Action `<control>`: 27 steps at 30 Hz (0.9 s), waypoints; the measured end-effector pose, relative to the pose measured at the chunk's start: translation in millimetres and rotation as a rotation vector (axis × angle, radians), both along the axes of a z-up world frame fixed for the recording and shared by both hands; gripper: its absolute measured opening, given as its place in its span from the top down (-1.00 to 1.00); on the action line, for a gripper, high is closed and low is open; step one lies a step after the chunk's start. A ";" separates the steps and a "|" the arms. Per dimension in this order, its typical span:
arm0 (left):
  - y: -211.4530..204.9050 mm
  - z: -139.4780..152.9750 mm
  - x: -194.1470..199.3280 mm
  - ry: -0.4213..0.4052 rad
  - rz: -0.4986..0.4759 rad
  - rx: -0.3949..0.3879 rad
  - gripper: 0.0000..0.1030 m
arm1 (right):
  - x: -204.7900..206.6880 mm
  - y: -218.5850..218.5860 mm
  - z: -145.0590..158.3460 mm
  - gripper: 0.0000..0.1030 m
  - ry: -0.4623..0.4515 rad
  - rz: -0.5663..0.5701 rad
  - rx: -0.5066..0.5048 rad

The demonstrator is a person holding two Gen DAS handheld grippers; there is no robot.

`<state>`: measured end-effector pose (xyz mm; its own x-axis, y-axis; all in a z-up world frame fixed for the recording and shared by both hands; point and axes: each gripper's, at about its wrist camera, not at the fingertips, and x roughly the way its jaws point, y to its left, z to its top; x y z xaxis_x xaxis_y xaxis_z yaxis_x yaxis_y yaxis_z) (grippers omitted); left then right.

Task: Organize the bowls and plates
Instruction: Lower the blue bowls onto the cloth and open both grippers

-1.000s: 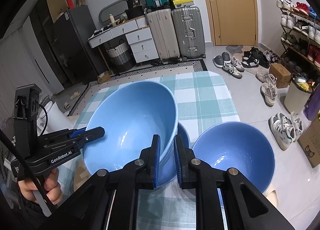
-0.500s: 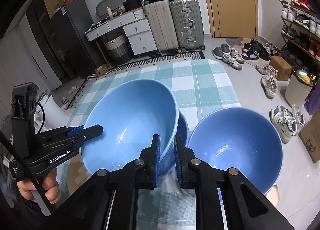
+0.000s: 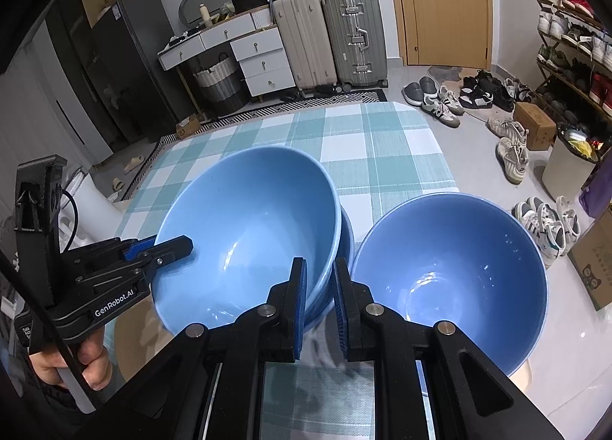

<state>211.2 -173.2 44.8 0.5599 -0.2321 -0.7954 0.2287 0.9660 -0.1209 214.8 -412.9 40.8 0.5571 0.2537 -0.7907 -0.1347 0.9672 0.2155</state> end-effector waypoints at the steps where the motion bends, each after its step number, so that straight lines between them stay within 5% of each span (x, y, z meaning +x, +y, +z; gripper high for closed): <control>1: -0.4 -1.1 -0.6 0.000 0.000 0.004 0.77 | 0.1 0.3 -1.2 0.72 0.001 0.000 -0.003; 27: -16.6 -19.5 1.5 -0.049 -0.004 0.153 0.68 | 8.2 9.4 -19.6 0.72 0.013 0.011 -0.071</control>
